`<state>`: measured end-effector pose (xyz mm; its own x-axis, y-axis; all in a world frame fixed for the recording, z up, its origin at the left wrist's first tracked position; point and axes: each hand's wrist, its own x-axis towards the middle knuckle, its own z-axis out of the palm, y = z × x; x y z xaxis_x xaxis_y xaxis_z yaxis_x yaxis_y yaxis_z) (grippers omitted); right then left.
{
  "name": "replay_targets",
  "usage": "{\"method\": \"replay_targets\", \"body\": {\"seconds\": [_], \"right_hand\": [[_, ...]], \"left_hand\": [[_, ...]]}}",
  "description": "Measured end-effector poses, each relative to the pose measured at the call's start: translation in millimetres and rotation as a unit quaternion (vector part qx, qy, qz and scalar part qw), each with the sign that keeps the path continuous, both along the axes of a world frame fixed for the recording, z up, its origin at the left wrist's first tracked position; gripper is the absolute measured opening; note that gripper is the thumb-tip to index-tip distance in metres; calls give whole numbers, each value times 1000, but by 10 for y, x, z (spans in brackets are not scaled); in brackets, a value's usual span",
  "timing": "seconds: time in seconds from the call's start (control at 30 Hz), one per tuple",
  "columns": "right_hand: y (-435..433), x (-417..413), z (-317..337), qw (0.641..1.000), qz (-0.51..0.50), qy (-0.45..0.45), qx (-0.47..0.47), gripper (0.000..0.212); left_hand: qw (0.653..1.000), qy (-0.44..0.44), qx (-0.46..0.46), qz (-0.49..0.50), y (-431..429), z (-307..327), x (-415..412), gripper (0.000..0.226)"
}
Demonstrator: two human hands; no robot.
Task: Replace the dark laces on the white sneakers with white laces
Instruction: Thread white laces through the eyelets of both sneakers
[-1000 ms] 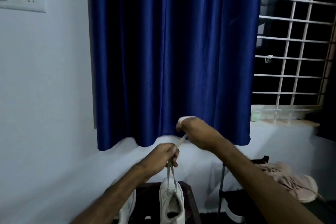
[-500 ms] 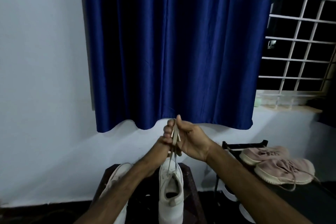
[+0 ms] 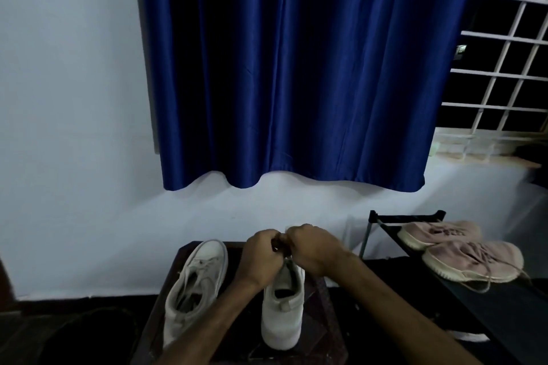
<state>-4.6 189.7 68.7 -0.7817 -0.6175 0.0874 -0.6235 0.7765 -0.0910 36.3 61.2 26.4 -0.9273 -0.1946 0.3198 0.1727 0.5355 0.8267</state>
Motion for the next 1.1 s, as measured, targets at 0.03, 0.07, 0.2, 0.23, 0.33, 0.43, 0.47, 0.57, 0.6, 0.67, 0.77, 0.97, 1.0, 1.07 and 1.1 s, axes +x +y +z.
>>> {"method": "replay_targets", "body": {"seconds": [0.03,0.07,0.2,0.23,0.33,0.43,0.47,0.57,0.6,0.67,0.77,0.97,1.0,1.07,1.1], "right_hand": [[-7,-36,-10,999,-20,-42,-19,23],[-12,-78,-17,995,-42,-88,-32,29],[-36,-185,56,973,-68,-220,-6,36],[-38,-192,75,965,-65,-252,-21,38],[3,-194,137,916,-34,-382,-117,40],[126,-239,140,838,22,-518,-171,35],[154,-260,132,819,43,-545,-173,34],[191,-349,105,797,89,-576,-157,30],[197,-367,102,794,100,-581,-148,29],[209,-388,99,788,109,-590,-138,29],[193,-387,100,778,107,-604,-135,32],[87,-313,65,789,56,-578,-201,58],[86,-310,42,791,53,-572,-212,60],[103,-339,6,792,70,-565,-219,57],[124,-363,-2,789,84,-568,-217,53]], "left_hand": [[1000,0,2,5,25,-41,11,14],[1000,-1,-20,14,52,-83,19,21],[993,27,-109,-31,94,-169,-15,48],[996,5,-35,-79,72,-141,-31,49],[950,-80,175,-245,-103,-47,-36,46],[911,-132,194,-338,-259,13,-27,54],[902,-146,192,-359,-292,28,-35,55],[885,-176,186,-388,-385,29,-109,54],[885,-181,174,-391,-411,29,-135,53],[886,-188,134,-401,-436,18,-184,47],[889,-205,105,-396,-431,-5,-223,45],[919,-172,70,-347,-366,-43,-260,46],[934,-142,70,-320,-329,-85,-269,41],[955,-98,69,-273,-284,-170,-285,35],[961,-85,64,-256,-275,-191,-278,32]]}}
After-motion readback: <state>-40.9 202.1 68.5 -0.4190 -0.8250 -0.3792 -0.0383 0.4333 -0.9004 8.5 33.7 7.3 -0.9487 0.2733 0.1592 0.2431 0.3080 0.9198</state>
